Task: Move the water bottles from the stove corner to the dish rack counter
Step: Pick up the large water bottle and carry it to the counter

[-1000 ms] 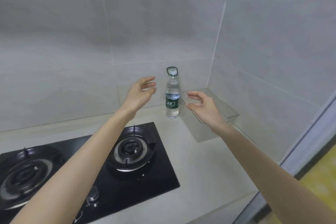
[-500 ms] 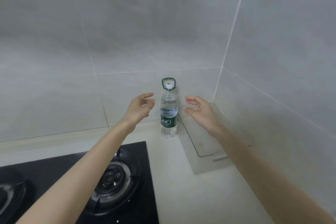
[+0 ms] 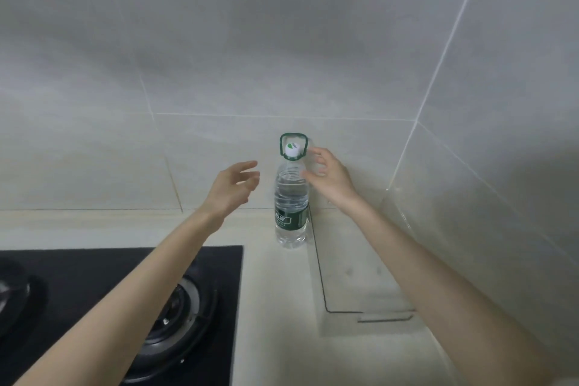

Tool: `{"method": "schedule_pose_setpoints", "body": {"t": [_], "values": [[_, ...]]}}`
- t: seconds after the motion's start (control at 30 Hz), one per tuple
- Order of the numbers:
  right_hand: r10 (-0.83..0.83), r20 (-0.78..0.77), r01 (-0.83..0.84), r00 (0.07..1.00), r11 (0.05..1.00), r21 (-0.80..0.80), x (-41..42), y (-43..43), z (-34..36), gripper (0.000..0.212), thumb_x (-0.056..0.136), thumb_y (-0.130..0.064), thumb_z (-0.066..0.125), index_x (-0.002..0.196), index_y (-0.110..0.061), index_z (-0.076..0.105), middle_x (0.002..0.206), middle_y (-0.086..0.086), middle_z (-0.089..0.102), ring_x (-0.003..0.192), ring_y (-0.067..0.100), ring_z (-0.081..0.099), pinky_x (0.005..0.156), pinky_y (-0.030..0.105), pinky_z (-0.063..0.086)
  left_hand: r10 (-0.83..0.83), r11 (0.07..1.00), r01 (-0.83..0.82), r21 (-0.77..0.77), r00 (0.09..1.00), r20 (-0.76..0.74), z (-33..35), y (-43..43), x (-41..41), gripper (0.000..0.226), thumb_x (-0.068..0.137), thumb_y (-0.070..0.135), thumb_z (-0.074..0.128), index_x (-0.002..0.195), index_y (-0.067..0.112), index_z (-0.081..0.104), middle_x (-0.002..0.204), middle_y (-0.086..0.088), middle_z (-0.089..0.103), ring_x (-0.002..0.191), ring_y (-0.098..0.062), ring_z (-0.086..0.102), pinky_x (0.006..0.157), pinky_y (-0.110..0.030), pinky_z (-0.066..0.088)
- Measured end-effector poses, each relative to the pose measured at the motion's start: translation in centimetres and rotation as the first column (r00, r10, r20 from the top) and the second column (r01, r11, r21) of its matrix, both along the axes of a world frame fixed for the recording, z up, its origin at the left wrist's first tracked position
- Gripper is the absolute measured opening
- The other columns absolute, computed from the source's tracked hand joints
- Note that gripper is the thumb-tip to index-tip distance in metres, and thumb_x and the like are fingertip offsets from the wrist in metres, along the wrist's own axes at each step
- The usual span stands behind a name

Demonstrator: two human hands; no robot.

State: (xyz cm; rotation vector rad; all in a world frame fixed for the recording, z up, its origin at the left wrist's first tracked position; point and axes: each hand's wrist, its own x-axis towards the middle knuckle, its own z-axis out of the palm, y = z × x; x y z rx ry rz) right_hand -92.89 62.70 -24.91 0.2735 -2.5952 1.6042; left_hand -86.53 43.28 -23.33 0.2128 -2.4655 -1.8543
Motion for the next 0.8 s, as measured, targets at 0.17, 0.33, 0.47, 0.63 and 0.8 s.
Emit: {"method": "schedule_pose_setpoints", "body": {"t": [0.17,0.33,0.47,0.63,0.8], "values": [[0.044,0.005,-0.044,0.999,0.999,-0.008,-4.5,-1.5,-2.1,0.056,0.083,-0.022,0.072,0.133,-0.022,0.047,0.134,-0.001,0.054,0.12,0.015,0.05,0.102,0.032,0.041,0.048,0.998,-0.047,-0.031,0.999,0.025,-1.4,-0.8,-1.7,0.037,0.095,0.012,0.053,0.131,0.021,0.053,0.12,-0.001,0.062,0.11,-0.02,0.06,0.092,-0.038,0.049],[-0.01,-0.06,0.003,0.998,0.992,-0.127,-6.8,-3.0,-4.5,0.05,0.074,-0.035,0.075,0.12,-0.026,0.059,0.111,-0.008,0.065,0.103,0.017,0.061,0.096,0.04,0.049,0.066,0.996,-0.062,-0.069,0.996,0.053,-3.1,-1.7,-3.9,0.036,0.094,0.013,0.055,0.128,0.024,0.055,0.121,0.0,0.064,0.11,-0.017,0.061,0.099,-0.038,0.047],[-0.012,-0.131,-0.006,0.991,0.991,-0.133,-7.6,-3.5,-5.4,0.036,0.082,-0.03,0.07,0.115,-0.024,0.061,0.107,-0.006,0.067,0.101,0.014,0.063,0.096,0.04,0.049,0.054,0.996,-0.048,-0.076,0.995,0.078,-4.5,-1.8,-4.8,0.037,0.094,0.014,0.054,0.129,0.025,0.054,0.12,0.001,0.063,0.109,-0.016,0.061,0.097,-0.035,0.048],[-0.042,-0.172,0.007,0.984,0.98,-0.199,-7.5,-3.9,-5.8,0.025,0.083,-0.032,0.067,0.107,-0.027,0.064,0.098,-0.003,0.07,0.094,0.022,0.064,0.091,0.044,0.05,0.057,0.996,-0.049,-0.072,0.992,0.109,-5.9,-2.5,-5.0,0.037,0.093,0.014,0.055,0.128,0.025,0.054,0.121,0.001,0.064,0.109,-0.015,0.061,0.1,-0.038,0.047],[-0.058,-0.167,0.019,0.984,0.973,-0.229,-6.6,-4.0,-5.9,0.028,0.083,-0.03,0.069,0.108,-0.019,0.066,0.096,-0.01,0.07,0.086,0.012,0.063,0.087,0.037,0.051,0.03,0.998,-0.023,-0.063,0.993,0.116,-6.5,-2.5,-4.6,0.038,0.093,0.015,0.056,0.13,0.024,0.053,0.125,-0.001,0.062,0.106,-0.016,0.061,0.099,-0.038,0.047]]}}
